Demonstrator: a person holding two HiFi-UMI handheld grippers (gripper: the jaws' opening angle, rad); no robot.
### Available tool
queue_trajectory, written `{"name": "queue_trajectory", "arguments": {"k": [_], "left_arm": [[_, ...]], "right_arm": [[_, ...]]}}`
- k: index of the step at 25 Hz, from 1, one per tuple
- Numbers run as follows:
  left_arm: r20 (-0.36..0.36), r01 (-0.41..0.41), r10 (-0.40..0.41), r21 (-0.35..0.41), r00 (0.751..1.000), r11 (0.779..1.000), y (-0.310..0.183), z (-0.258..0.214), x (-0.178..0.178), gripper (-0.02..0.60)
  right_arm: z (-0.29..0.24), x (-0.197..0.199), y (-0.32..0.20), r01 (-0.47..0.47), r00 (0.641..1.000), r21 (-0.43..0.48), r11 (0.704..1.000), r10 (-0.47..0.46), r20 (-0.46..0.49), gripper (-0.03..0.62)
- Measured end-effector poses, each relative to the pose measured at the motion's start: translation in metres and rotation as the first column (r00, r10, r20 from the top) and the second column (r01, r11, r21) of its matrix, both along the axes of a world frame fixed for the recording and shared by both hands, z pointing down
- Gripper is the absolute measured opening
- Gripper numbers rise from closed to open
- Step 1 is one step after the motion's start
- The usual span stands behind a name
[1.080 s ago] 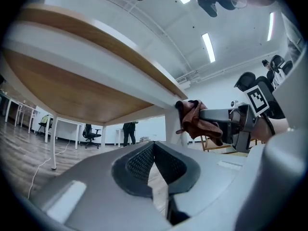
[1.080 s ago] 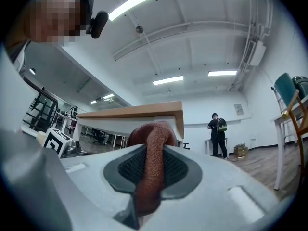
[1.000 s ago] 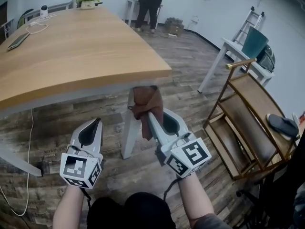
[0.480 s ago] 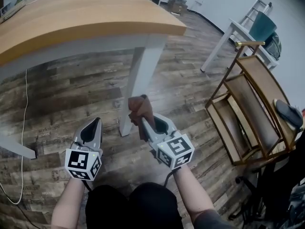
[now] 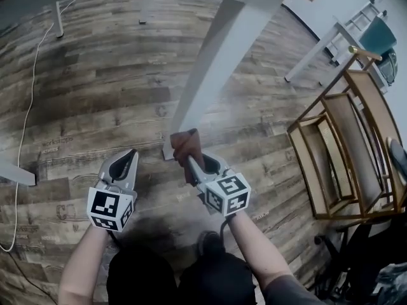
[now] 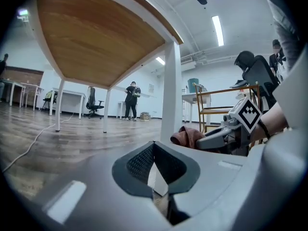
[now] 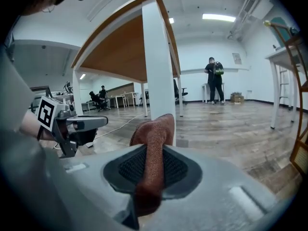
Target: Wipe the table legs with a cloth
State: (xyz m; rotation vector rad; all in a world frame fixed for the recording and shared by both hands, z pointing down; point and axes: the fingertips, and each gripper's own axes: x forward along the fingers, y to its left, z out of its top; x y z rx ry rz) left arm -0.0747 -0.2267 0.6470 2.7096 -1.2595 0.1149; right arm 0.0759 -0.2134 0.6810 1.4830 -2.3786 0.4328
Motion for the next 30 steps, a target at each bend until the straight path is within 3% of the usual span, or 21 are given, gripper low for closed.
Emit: {"name": "queue_trajectory", "arguments": {"k": [5, 19, 25, 30], "left_arm": [[0.024, 0.023, -0.021, -0.096, 0.999, 0.995, 0.005, 0.049, -0.005, 0.02], [0.064, 0.078, -0.071, -0.125, 0.995, 0.989, -0.02, 0.072, 0.0, 0.02], [0.074, 0.089, -0.08, -0.125, 0.994, 0.988, -0.026, 0.073, 0.012, 0.02], [0.068, 0.104, -0.099, -0.079, 0.993, 0.991, -0.04, 0.025, 0.023, 0.02]], "right_arm": [[0.076, 0.006, -0.002, 0.01, 0.999, -0.17, 0.985, -0.002, 0.043, 0.064], [0.175, 0.012, -0.024, 0.01, 0.999, -0.315, 0.949, 0.001, 0.034, 0.064], [0.147, 0.024, -0.022, 0.011, 0.999, -0.243, 0.97, 0.001, 0.052, 0.064], [0.067, 0.057, -0.023, 0.047, 0.999, -0.055, 0.997, -0.048, -0.008, 0.064]]}}
